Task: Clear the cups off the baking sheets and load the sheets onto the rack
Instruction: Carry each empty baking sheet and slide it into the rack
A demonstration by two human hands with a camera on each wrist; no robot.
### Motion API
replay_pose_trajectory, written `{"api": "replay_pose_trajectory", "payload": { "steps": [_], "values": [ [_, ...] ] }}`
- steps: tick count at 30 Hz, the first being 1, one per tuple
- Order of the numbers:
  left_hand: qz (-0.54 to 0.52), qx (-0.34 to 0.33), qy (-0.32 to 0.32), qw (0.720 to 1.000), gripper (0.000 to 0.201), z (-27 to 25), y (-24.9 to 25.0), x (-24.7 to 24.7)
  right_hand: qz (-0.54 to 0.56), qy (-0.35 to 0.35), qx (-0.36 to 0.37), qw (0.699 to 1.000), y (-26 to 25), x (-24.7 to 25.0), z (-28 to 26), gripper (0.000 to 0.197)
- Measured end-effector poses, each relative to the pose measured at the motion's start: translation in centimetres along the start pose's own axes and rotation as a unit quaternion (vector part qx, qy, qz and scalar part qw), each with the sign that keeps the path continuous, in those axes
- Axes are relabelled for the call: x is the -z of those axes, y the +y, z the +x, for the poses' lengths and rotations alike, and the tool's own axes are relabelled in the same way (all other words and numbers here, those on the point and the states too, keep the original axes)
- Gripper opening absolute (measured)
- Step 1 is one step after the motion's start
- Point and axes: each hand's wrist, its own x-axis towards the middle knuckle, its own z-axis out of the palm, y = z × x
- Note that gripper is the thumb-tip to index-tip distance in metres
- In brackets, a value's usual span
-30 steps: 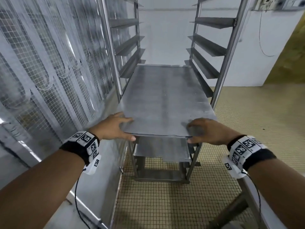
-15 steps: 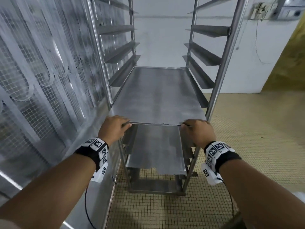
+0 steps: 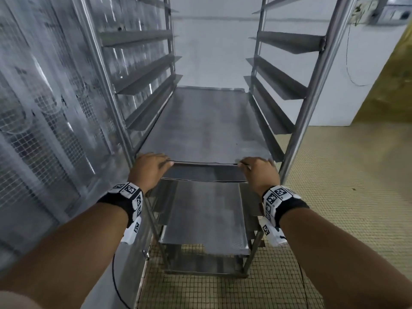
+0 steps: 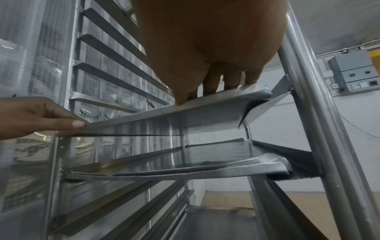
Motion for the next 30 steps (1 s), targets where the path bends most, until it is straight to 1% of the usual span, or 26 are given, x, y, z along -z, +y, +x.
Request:
{"api": "replay_pose_trajectory", "payload": {
  "steps": [2, 4, 7, 9, 12, 14, 15, 17, 19, 21, 23, 25, 27, 30],
  "values": [
    [-0.005, 0.009, -0.004, 1.000, 0.055, 0.8, -0.6, -0.4, -0.004, -0.003, -0.024, 1.000, -0.4, -0.2, 0.5, 0.033],
    [-0.001, 0.012, -0.015, 1.000, 0.060, 1.4, -1.2, -0.7, -0.003, -0.007, -0.050, 0.999, -1.0, -0.1, 0.8, 0.033],
    [0.005, 0.013, -0.023, 1.000, 0.060, 2.0, -1.5, -0.8, 0.008, -0.049, -0.076, 0.996, -2.0, 0.5, 1.0, 0.033],
    [0.004, 0.010, -0.015, 1.000, 0.061, 2.2, -1.7, -1.0, 0.007, -0.089, -0.080, 0.993, -2.1, 0.5, 0.4, 0.039],
    [0.020, 0.016, -0.014, 1.000, 0.072, 1.8, -1.1, -1.6, 0.018, -0.121, -0.076, 0.990, -1.7, -0.3, -2.5, 0.058],
    [0.072, 0.037, -0.031, 0.996, 0.075, 0.8, 0.4, -2.9, 0.022, -0.120, -0.065, 0.990, -1.2, -0.2, -5.9, 0.061],
    [0.092, 0.044, -0.040, 0.994, 0.081, 0.0, 1.5, -3.8, 0.032, -0.115, -0.065, 0.991, -0.9, 0.1, -7.9, 0.057],
    [0.078, 0.024, -0.049, 0.995, 0.092, -1.5, 4.4, -5.9, 0.057, -0.097, -0.097, 0.989, 0.3, 1.1, -12.1, 0.046],
    [0.049, -0.013, -0.064, 0.997, 0.092, -2.8, 8.4, -8.1, 0.058, -0.103, -0.161, 0.980, 2.1, 2.5, -16.2, 0.043],
    [0.005, -0.043, -0.101, 0.994, 0.084, -3.9, 12.9, -10.1, 0.040, -0.123, -0.219, 0.967, 4.6, 3.9, -20.2, 0.046],
    [-0.057, -0.083, -0.147, 0.984, 0.070, -5.2, 17.7, -11.9, 0.029, -0.130, -0.274, 0.952, 7.4, 5.7, -24.4, 0.044],
    [-0.140, -0.114, -0.202, 0.963, 0.054, -7.1, 22.3, -13.0, 0.031, -0.114, -0.326, 0.938, 10.0, 7.5, -29.1, 0.039],
    [-0.201, -0.152, -0.270, 0.929, 0.041, -9.6, 27.7, -14.2, 0.029, -0.089, -0.391, 0.916, 12.4, 9.9, -35.0, 0.036],
    [-0.224, -0.216, -0.351, 0.883, 0.039, -13.9, 34.8, -16.0, 0.011, -0.076, -0.453, 0.888, 14.8, 12.8, -43.7, 0.035]
  ]
}}
